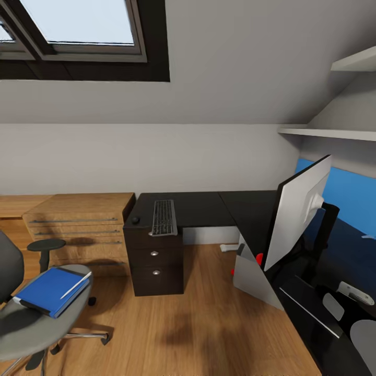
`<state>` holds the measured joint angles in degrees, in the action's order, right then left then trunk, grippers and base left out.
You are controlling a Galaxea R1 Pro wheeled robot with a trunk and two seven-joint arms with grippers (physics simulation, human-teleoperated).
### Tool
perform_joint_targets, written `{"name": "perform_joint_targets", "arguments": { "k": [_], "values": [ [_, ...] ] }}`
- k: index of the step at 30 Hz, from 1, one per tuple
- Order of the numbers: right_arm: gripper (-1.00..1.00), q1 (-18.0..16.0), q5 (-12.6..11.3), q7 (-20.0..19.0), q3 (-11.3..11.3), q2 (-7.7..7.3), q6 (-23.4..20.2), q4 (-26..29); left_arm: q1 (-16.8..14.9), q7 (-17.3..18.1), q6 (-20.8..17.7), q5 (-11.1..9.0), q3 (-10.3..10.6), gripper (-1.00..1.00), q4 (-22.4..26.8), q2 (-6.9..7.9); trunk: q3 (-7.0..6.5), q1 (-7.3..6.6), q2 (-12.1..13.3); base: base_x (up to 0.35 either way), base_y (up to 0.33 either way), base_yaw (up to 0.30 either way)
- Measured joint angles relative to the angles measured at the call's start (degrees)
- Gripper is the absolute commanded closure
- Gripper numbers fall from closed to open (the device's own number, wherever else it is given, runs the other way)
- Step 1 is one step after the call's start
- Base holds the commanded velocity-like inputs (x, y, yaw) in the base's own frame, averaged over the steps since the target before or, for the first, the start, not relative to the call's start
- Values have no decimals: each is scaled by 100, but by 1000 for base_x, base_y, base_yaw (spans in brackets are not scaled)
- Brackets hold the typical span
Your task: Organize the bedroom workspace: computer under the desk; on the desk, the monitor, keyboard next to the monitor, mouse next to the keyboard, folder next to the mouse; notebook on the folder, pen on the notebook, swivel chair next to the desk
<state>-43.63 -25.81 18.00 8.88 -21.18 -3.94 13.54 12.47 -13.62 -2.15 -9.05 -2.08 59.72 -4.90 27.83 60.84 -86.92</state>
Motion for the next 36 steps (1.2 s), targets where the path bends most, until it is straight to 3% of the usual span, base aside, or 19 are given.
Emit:
{"name": "perform_joint_targets", "arguments": {
  "k": [14,28,36],
  "values": [
    [-100,0,4,-2,-7,0,13,-7,0,0,0,0,0,-100,0,0,0,0,0,-50,2,0],
    [-100,0,-8,-6,-8,1,24,-9,0,0,0,0,-7,-100,0,0,0,3,0,-266,0,0],
    [-100,0,4,5,13,-1,19,-9,1,6,0,0,-10,-100,1,0,0,0,0,-83,67,0]
  ]
}}
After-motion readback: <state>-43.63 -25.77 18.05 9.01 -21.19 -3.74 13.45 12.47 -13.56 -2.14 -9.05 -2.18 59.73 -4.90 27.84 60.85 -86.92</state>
